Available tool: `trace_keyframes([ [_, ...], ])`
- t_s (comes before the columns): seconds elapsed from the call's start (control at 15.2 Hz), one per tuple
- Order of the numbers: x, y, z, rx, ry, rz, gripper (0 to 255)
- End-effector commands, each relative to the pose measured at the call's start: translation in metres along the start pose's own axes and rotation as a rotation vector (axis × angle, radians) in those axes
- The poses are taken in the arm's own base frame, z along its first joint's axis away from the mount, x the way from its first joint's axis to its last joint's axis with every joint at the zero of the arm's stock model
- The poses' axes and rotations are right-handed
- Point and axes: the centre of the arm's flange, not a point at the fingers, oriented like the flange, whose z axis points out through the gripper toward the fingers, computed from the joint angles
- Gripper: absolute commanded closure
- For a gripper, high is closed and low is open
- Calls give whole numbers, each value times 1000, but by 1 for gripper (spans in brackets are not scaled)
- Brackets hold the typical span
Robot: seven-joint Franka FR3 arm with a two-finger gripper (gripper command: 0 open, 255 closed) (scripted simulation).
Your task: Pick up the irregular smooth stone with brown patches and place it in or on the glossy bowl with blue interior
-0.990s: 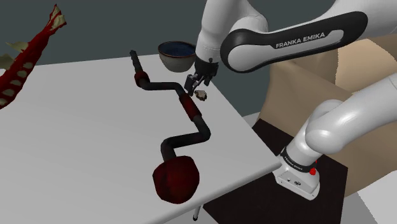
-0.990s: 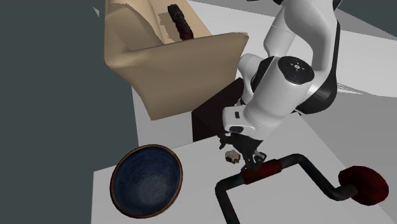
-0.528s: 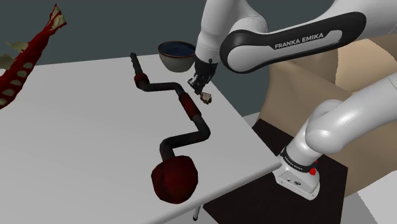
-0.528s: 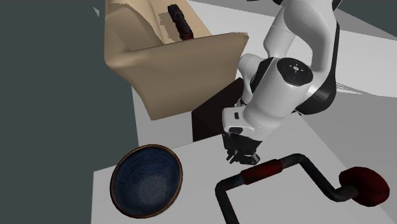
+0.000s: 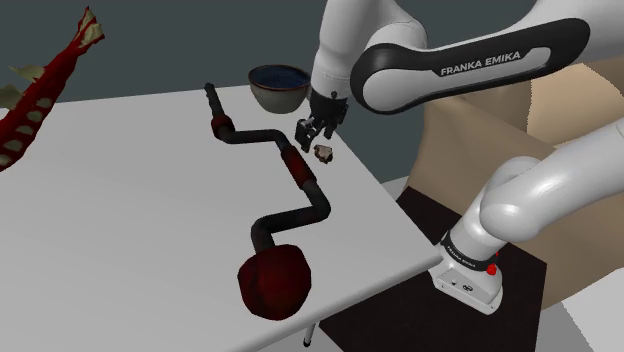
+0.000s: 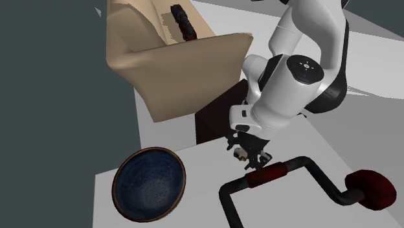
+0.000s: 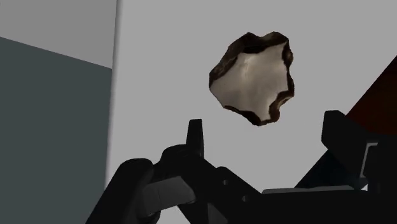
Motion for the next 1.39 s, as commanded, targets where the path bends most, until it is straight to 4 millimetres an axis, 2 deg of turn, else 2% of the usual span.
trace_keyframes([
  [0.0, -15, -3, -17, -27, -23, 83, 0],
  [0.13, -25, -6, -28, -46, -39, 144, 0],
  [0.59, -27, -4, 12, -46, -39, 144, 0],
  [1.12, -27, -4, 12, -46, -39, 144, 0],
  [1.19, -27, -4, 12, -46, -39, 144, 255],
  [1.32, -27, -4, 12, -46, -39, 144, 255],
])
